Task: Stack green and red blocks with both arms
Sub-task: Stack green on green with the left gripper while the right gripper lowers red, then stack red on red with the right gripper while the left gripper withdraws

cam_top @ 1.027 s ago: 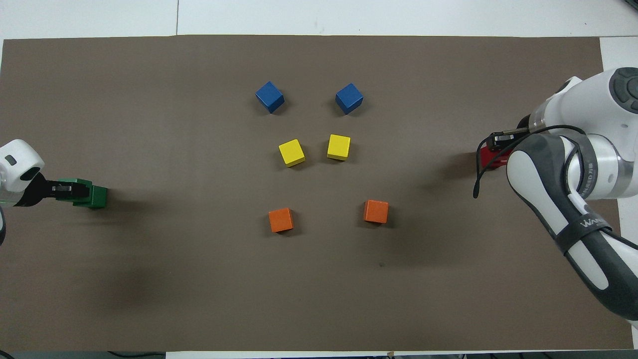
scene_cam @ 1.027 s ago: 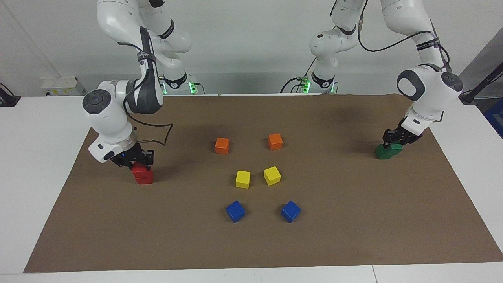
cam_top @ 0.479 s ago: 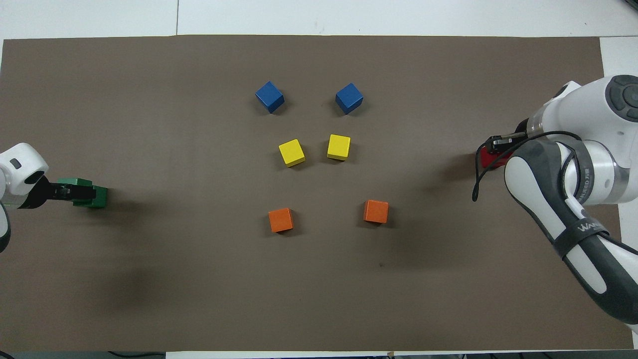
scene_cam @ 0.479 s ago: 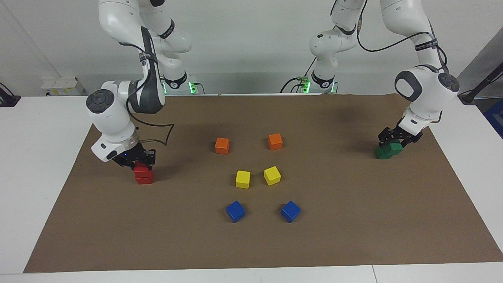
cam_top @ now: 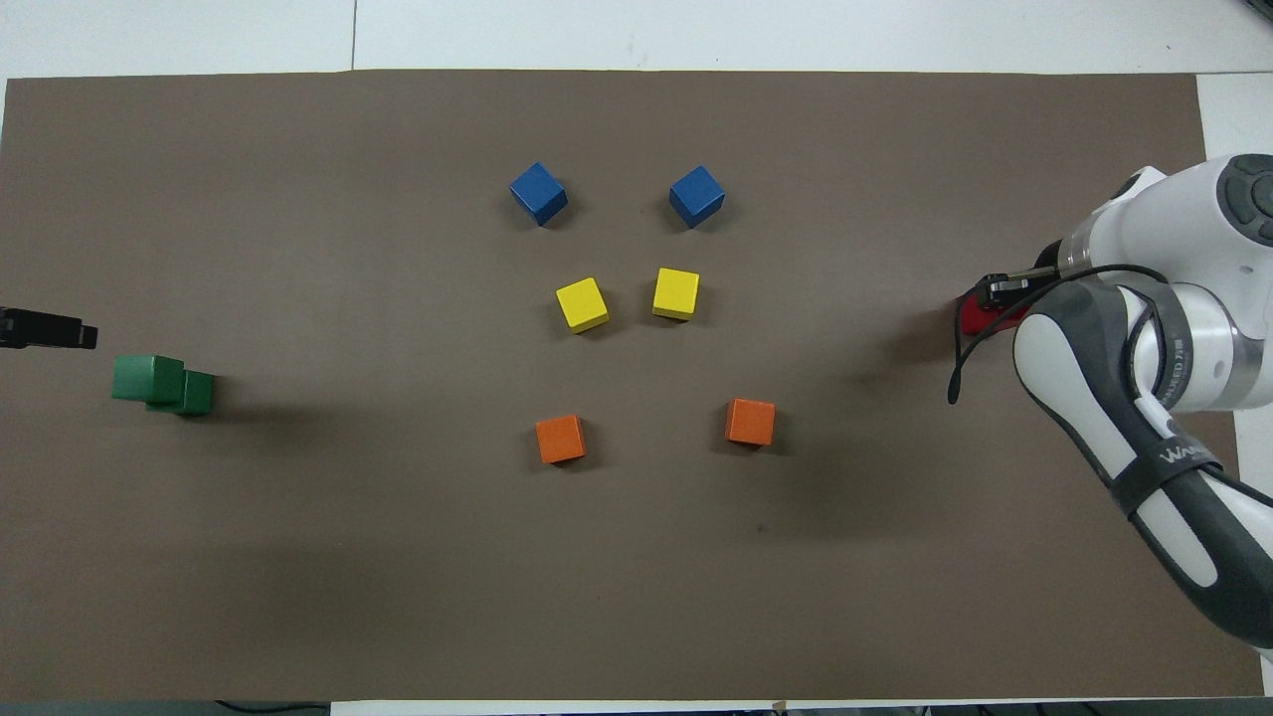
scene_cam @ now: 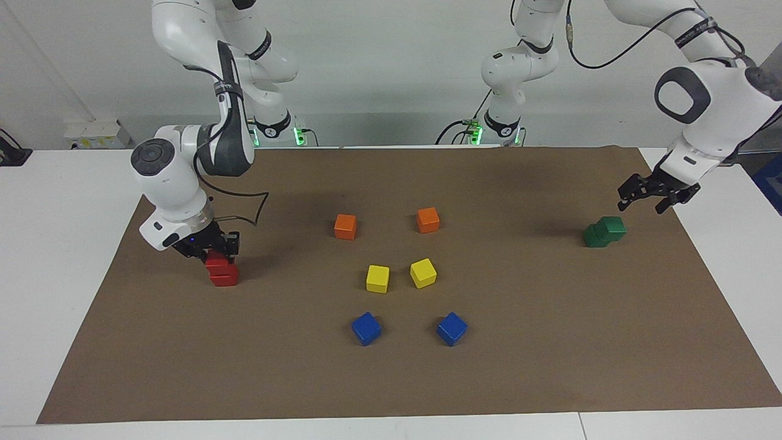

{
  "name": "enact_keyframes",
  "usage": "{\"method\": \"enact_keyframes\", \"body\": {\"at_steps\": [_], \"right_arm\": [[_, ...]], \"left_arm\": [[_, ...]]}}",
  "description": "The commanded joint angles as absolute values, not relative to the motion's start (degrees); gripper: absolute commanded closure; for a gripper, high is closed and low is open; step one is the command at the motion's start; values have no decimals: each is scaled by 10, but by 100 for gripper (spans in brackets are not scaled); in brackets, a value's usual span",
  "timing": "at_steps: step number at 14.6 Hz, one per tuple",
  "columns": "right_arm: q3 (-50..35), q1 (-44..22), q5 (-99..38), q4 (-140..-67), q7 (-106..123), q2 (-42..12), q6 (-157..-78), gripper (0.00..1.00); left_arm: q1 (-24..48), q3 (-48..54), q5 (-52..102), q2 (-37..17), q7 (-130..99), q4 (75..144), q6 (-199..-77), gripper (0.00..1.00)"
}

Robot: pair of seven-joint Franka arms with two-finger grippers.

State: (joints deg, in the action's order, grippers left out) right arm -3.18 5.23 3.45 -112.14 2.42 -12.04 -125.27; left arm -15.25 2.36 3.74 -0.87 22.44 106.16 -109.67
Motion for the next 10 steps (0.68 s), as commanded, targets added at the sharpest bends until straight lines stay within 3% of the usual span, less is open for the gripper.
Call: {"method": "enact_keyframes", "body": {"at_steps": [1, 5, 10], "right_arm": [[-36, 63, 32, -1143, 44, -102, -1269, 100], [-35, 64, 32, -1147, 44, -101, -1275, 100], [-35, 63, 32, -1148, 44, -101, -1282, 100]], "left_arm": [[-149, 29, 28, 13, 168, 1035, -1059, 0], [-120, 37, -1, 4, 63, 962, -1002, 0], [-62, 38, -16, -1, 11, 933, -961, 0]]}}
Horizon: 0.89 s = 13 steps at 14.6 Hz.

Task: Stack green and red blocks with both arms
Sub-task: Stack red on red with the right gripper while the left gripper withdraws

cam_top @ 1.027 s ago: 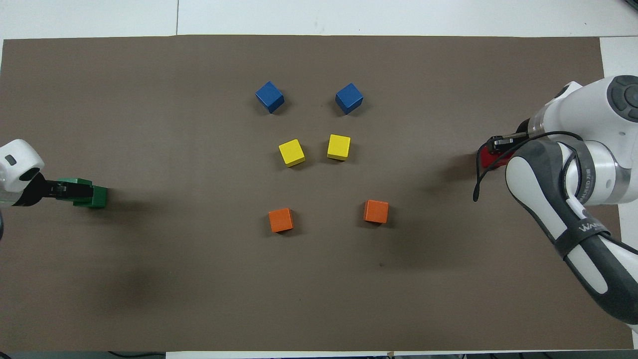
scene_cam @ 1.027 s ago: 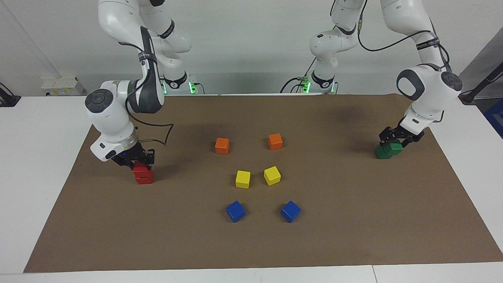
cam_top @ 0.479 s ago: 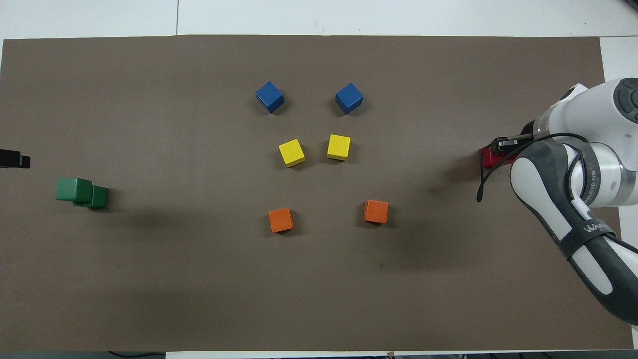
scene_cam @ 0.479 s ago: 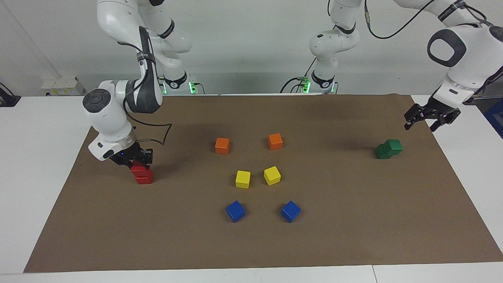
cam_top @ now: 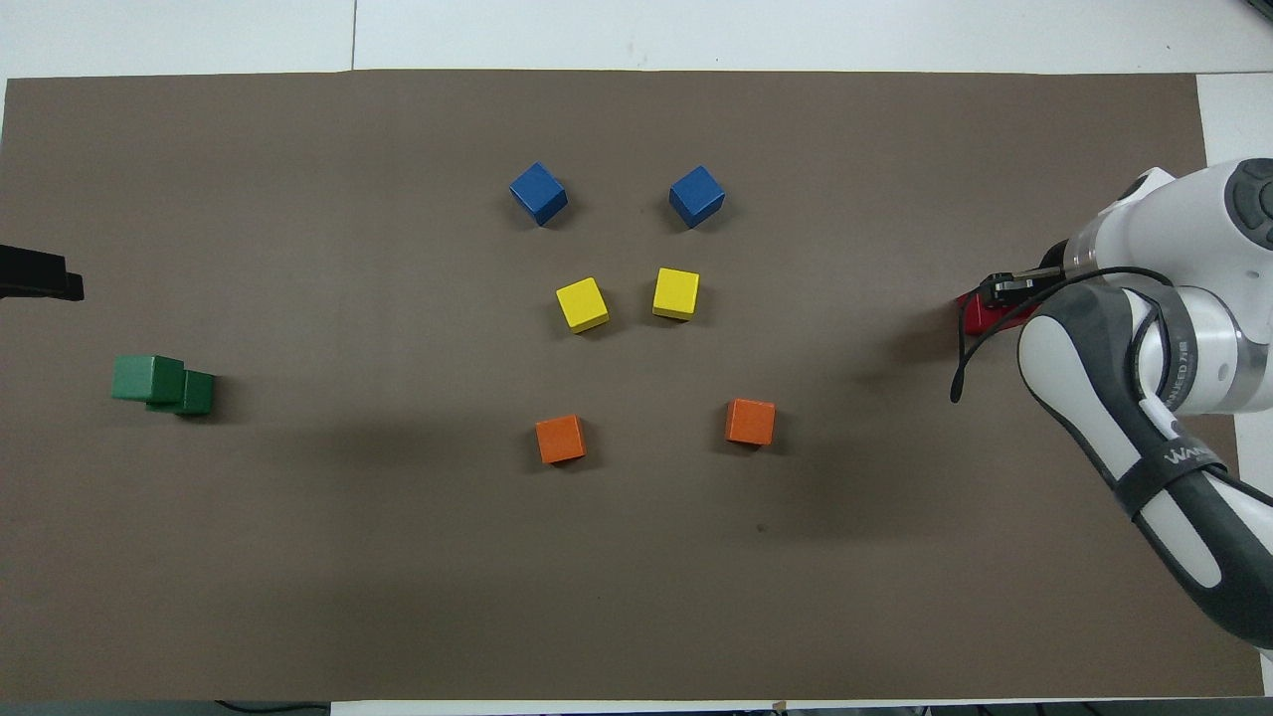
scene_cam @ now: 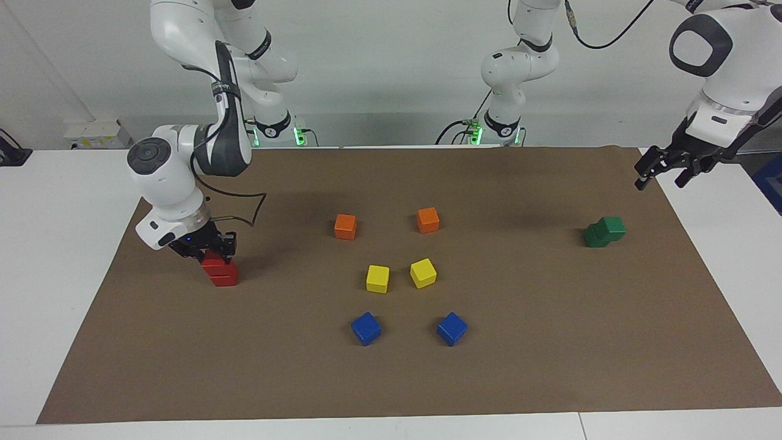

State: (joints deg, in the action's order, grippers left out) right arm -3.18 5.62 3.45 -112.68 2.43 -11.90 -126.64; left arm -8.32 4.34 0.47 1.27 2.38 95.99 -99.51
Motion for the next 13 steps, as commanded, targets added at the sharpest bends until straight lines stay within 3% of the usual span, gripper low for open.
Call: {"method": "enact_keyframes", "body": {"at_steps": [1, 6, 13], "right_arm": [[-35, 63, 32, -1148, 44, -102, -1282, 100], [-35, 64, 32, -1148, 44, -105, -1284, 100], [-35, 64, 32, -1148, 43, -105, -1284, 100]], "left_arm": [[-62, 38, -16, 0, 11, 928, -951, 0], [-61, 38, -4, -25, 13, 848, -833, 0], [-37, 31, -3, -22, 13, 849, -825, 0]]}}
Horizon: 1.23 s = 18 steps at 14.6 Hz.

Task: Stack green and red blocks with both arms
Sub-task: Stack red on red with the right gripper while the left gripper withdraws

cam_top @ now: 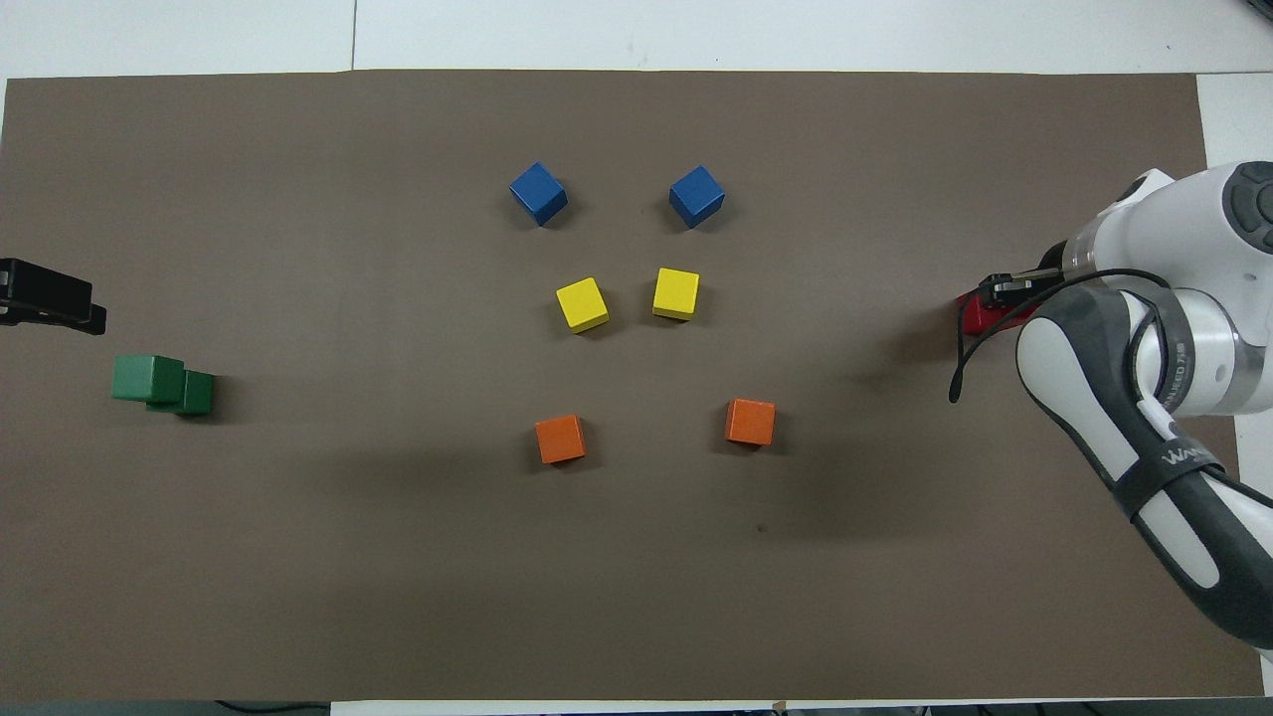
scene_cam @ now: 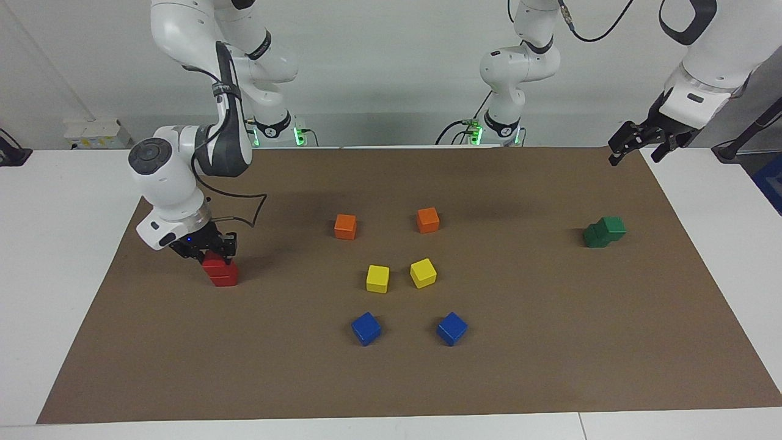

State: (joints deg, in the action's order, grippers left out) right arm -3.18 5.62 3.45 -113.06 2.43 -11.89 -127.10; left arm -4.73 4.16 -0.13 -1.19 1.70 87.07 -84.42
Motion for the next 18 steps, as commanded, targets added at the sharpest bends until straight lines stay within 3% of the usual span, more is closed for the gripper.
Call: {"method": "enact_keyframes", "body": {"at_steps": [1, 12, 13, 14, 15, 16, 18], "right_arm": [[-35, 64, 32, -1148, 44, -107, -1285, 100], [-35, 69, 32, -1165, 42, -106, -1308, 100], [-35, 68, 32, -1165, 42, -106, -1308, 89], [-35, 68, 32, -1165, 42, -106, -1308, 55], [-35, 68, 32, -1165, 41, -106, -1308, 12], [-35, 68, 32, -1165, 42, -106, -1306, 0], [-35, 69, 32, -1165, 43, -106, -1303, 0]], "left_arm": [[-38, 31, -4, -21, 12, 849, -826, 0], [-39, 31, -5, 29, 3, 898, -837, 0], [-40, 31, -5, 34, -1, 911, -843, 0], [-41, 31, -5, 37, -2, 918, -849, 0], [-41, 30, -4, 36, -2, 917, -850, 0], [-41, 30, -3, 36, -2, 916, -856, 0], [-44, 30, -3, 34, -1, 918, -870, 0]]}}
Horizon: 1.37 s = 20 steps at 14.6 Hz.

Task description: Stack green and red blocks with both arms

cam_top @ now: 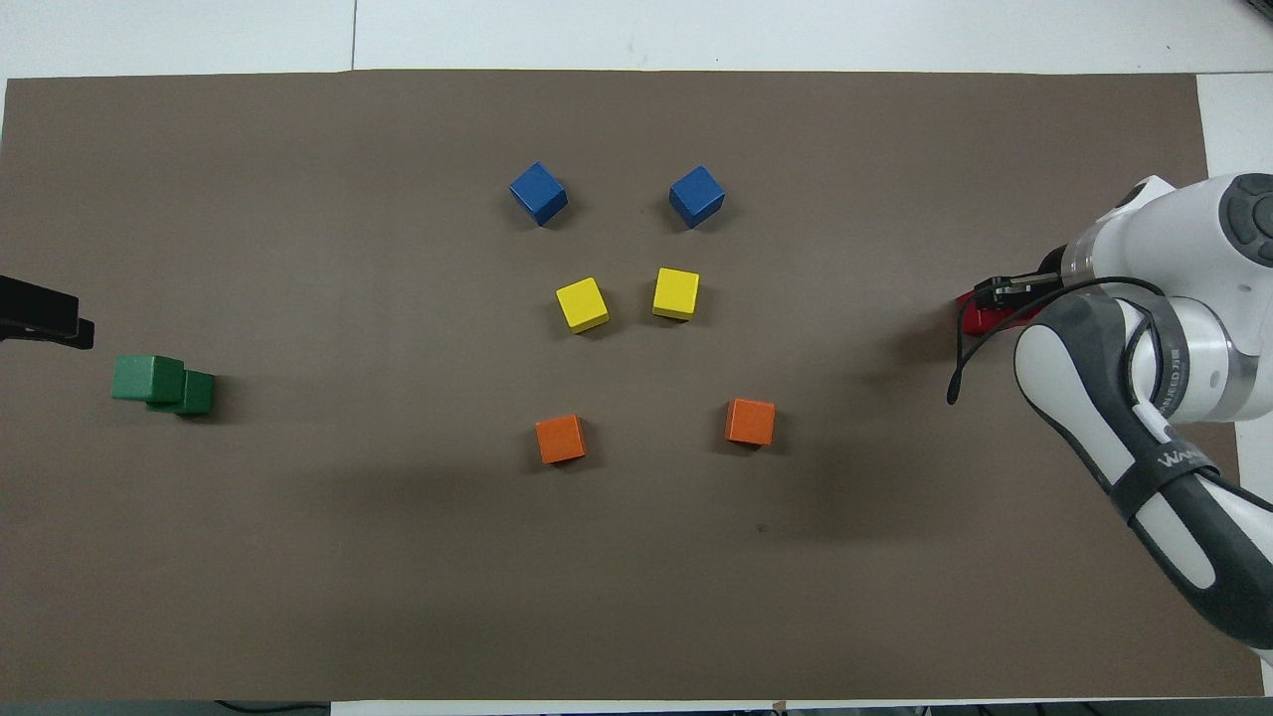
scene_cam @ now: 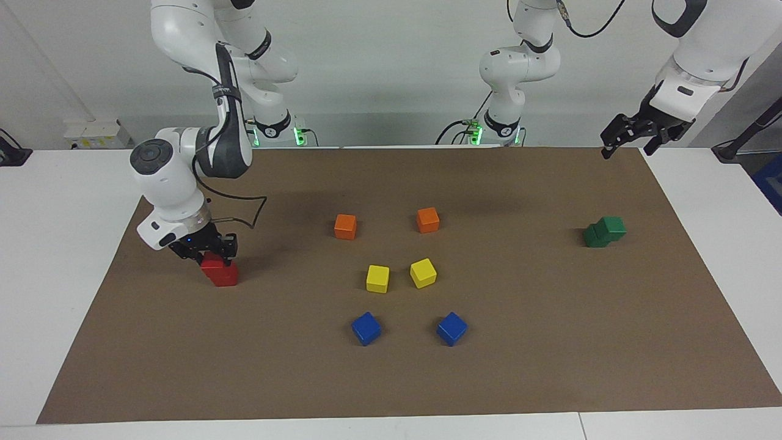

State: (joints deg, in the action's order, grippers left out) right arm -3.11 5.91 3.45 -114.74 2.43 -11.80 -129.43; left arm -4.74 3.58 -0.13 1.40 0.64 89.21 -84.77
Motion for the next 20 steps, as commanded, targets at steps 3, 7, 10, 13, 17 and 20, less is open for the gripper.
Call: {"method": "enact_keyframes", "body": {"at_steps": [3, 7, 10, 13, 17, 20], "right_arm": [[-35, 69, 32, -1160, 44, -106, -1295, 0], [-36, 67, 32, -1119, 40, -96, -1219, 0], [-36, 63, 30, -1080, 40, -65, -1142, 0], [-37, 61, 29, -1080, 40, -5, -1081, 0], [-36, 54, 22, -1071, 46, 59, -996, 0], [-36, 55, 25, -1007, 54, 38, -946, 0]], "left_arm": [[-47, 30, 8, 33, -1, 918, -874, 0], [-48, 30, 13, 36, 1, 922, -880, 0], [-49, 29, 12, 36, 3, 925, -883, 0], [-47, 30, 13, 35, 3, 925, -892, 0], [-47, 31, 18, 35, 3, 926, -900, 0], [-48, 30, 26, 36, 2, 927, -901, 0]]}}
